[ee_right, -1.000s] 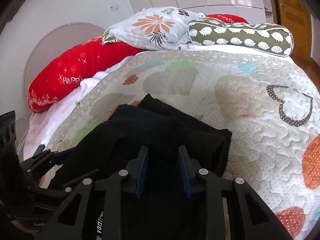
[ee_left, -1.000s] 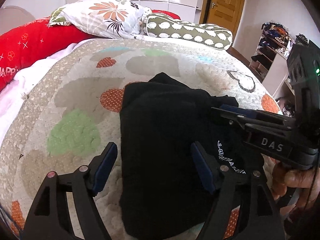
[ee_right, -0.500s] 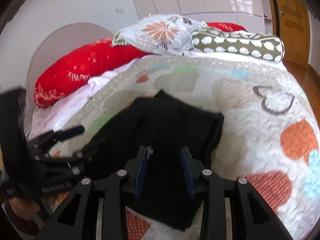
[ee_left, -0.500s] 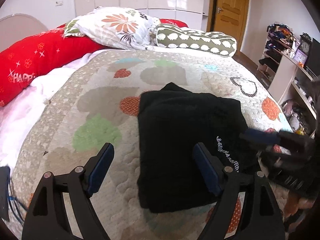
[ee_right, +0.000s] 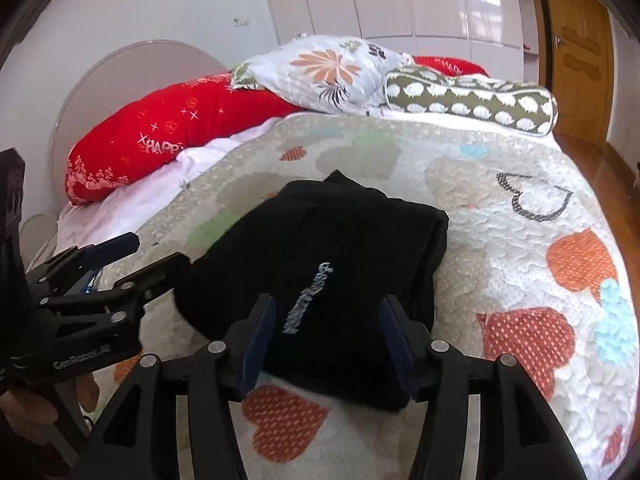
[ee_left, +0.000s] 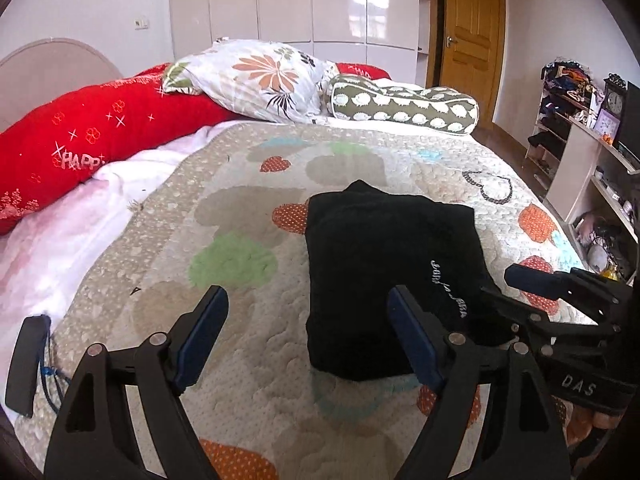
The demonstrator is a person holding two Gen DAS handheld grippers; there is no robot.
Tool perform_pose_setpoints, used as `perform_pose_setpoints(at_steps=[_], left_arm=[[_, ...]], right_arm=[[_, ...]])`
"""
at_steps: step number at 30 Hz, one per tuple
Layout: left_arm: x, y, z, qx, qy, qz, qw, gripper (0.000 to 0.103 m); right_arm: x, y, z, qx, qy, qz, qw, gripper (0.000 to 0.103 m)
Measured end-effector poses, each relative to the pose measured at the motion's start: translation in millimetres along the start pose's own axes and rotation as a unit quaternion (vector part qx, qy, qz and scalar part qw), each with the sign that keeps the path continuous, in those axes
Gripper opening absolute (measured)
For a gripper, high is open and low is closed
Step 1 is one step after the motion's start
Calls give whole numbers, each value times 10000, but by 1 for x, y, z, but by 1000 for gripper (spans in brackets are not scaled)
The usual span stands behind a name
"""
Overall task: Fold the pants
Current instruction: 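Release the folded pants and pull both grippers back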
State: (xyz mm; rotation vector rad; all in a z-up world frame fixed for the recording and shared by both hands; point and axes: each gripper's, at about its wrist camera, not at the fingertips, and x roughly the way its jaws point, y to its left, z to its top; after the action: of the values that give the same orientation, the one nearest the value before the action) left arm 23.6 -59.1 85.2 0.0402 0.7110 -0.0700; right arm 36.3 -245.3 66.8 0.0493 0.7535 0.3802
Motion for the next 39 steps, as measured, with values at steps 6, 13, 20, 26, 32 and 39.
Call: perform_pose_setpoints(at_steps=[6,13,20,26,32,39], left_arm=[[-18,0,-8,-110,-65,-6,9999,82],[-34,2,-19,-245,-63,112,9996,82],[-46,3,-27,-259,-99,222,9994,83],[-52,2,-30,-209,-141,275,9993,83],[-53,0,-30,-195,-95,221,9995,83],[-53,-4,-30,-131,-75,219,9996,83]], right_arm=[[-17,7,-13,123,-66,-42,9999,57],[-34,10,-24,228,-154,-62,9996,67],[-43,14,-31,250,-159,-96,9995,73],[-46,19,-36,219,-114,-91,9997,74],[-50,19,-38,213,-117,-107,9996,76],[-53,15,-38,262,-136,-137,9995,76]])
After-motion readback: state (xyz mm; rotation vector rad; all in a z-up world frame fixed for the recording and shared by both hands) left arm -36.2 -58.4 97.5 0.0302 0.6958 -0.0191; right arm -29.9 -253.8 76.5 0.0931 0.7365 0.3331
